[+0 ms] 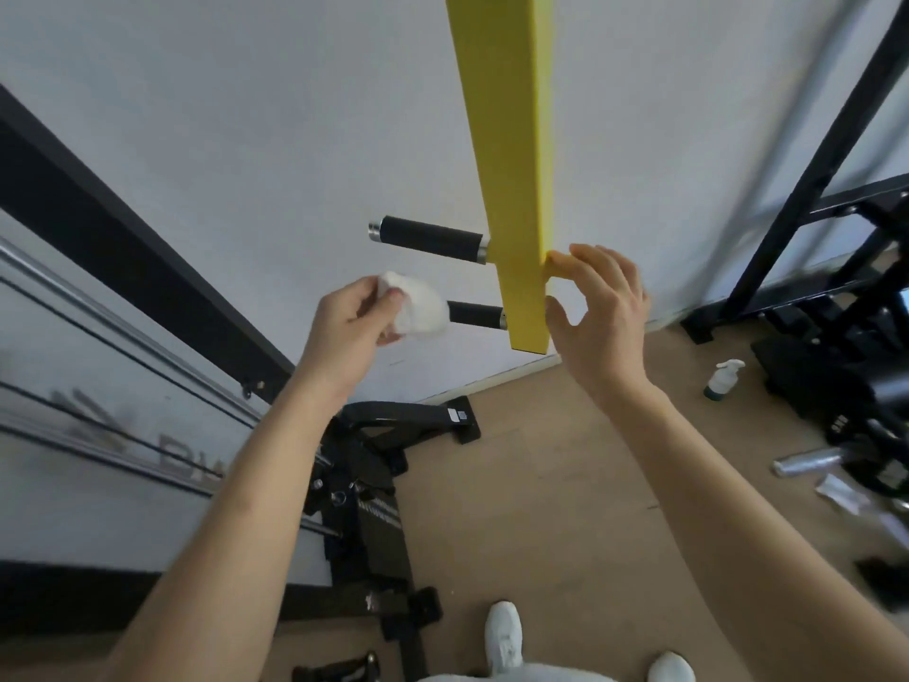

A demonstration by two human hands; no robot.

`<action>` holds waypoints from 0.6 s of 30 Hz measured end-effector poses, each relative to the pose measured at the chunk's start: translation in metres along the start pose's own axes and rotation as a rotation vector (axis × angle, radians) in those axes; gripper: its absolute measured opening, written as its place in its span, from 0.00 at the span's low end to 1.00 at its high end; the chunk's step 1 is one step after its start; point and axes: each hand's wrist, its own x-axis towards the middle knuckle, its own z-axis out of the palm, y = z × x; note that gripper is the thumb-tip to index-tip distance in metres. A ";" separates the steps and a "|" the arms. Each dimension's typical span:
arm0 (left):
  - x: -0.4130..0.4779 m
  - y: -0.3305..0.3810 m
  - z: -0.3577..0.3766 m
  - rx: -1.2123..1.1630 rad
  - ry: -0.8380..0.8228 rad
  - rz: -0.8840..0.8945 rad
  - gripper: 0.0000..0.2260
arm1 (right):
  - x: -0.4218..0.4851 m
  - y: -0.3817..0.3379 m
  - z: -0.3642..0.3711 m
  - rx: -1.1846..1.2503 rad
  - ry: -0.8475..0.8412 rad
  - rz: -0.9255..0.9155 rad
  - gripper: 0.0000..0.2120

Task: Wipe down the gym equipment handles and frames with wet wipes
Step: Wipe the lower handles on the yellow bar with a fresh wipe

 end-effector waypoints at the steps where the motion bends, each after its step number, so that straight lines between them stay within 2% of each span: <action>1: -0.012 -0.001 0.015 -0.137 -0.026 -0.080 0.10 | 0.000 0.008 -0.008 0.045 -0.082 -0.045 0.22; 4: -0.042 0.004 0.062 -0.492 -0.061 -0.257 0.10 | -0.005 0.024 -0.037 0.182 -0.308 -0.112 0.28; 6: -0.056 0.008 0.092 -0.647 -0.068 -0.314 0.12 | -0.019 0.030 -0.063 0.237 -0.310 -0.086 0.27; 8: -0.069 0.013 0.124 -0.747 -0.096 -0.348 0.17 | -0.036 0.037 -0.093 0.292 -0.253 -0.040 0.21; 10: -0.081 0.020 0.159 -0.787 -0.135 -0.378 0.20 | -0.055 0.049 -0.121 0.373 -0.262 0.011 0.17; 12: -0.092 0.028 0.197 -0.789 -0.171 -0.418 0.20 | -0.071 0.066 -0.145 0.416 -0.307 0.024 0.19; 15: -0.101 0.043 0.251 -0.772 -0.259 -0.451 0.20 | -0.086 0.102 -0.168 0.292 -0.308 -0.046 0.19; 18: -0.106 0.057 0.297 -0.796 -0.353 -0.461 0.19 | -0.092 0.142 -0.191 0.220 -0.270 -0.001 0.14</action>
